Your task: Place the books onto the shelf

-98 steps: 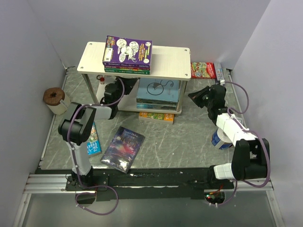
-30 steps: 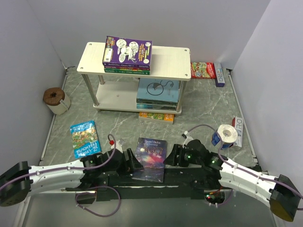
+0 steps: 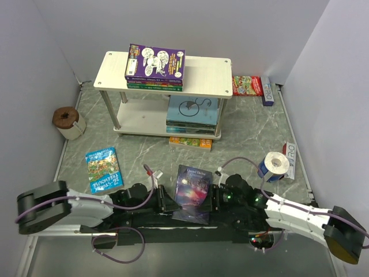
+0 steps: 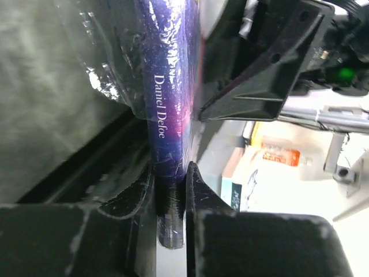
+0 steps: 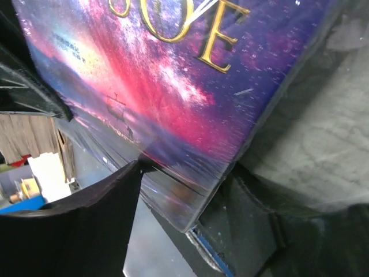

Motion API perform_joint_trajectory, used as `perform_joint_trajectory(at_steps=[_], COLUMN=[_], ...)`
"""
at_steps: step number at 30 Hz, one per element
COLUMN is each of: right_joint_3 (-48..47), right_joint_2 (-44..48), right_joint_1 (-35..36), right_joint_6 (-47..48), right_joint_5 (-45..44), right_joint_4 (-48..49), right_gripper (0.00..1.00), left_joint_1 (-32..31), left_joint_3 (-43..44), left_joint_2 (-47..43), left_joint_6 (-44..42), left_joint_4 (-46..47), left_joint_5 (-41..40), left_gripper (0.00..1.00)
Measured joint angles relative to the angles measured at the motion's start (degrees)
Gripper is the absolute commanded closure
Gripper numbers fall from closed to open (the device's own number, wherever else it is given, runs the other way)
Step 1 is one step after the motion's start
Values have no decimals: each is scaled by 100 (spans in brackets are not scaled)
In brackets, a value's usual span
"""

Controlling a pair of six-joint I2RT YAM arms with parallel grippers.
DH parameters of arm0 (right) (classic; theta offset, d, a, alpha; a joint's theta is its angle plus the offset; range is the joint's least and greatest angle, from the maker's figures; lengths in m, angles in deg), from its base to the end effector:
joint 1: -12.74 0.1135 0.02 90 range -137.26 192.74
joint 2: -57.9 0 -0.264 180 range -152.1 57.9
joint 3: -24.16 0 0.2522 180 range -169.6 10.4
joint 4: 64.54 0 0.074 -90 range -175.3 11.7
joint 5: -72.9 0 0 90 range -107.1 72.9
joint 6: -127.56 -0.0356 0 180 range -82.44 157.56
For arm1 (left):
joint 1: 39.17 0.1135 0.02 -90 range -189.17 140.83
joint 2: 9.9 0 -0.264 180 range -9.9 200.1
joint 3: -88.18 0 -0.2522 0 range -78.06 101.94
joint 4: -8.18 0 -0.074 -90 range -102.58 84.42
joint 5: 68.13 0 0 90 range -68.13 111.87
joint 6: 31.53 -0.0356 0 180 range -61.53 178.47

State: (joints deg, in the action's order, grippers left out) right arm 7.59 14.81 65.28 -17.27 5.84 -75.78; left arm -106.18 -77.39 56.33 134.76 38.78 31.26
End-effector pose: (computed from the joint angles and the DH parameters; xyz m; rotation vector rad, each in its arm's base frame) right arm 0.0725 0.1174 0.1159 -0.2054 2.5883 1.3313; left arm 0.0616 -0.1600 0.1175 -0.0599 2.4155 -1.6302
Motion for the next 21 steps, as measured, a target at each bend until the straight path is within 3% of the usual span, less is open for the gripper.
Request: perform_joint_trajectory(at_steps=[3,6,12,16,21], right_joint_3=[-181,-455,-892,-907,-894], right_joint_2=[409,922,1423,1558,1591], right_joint_1=[57,72,63,63,57], right_joint_6=[85,114,11,-186,-437], right_joint_5=[-66,-247,-570,-664,-837], right_joint_4=[-459,-763,-398,136,811], right_gripper=[28,25,21,14,12], left_joint_1=[-90,-155,-229,-247,-258], left_joint_3=[0,2,0,0,59], left_joint_2=[-667,-1958,-4037,-4557,-4662], left_joint_6=[-125,-219,-146,-63,-66], left_joint_4=[-393,-1307,-2245,-2341,-2422], left_joint_5=[-101,-448,-1189,-1561,-2031], left_gripper=[99,99,99,99,99])
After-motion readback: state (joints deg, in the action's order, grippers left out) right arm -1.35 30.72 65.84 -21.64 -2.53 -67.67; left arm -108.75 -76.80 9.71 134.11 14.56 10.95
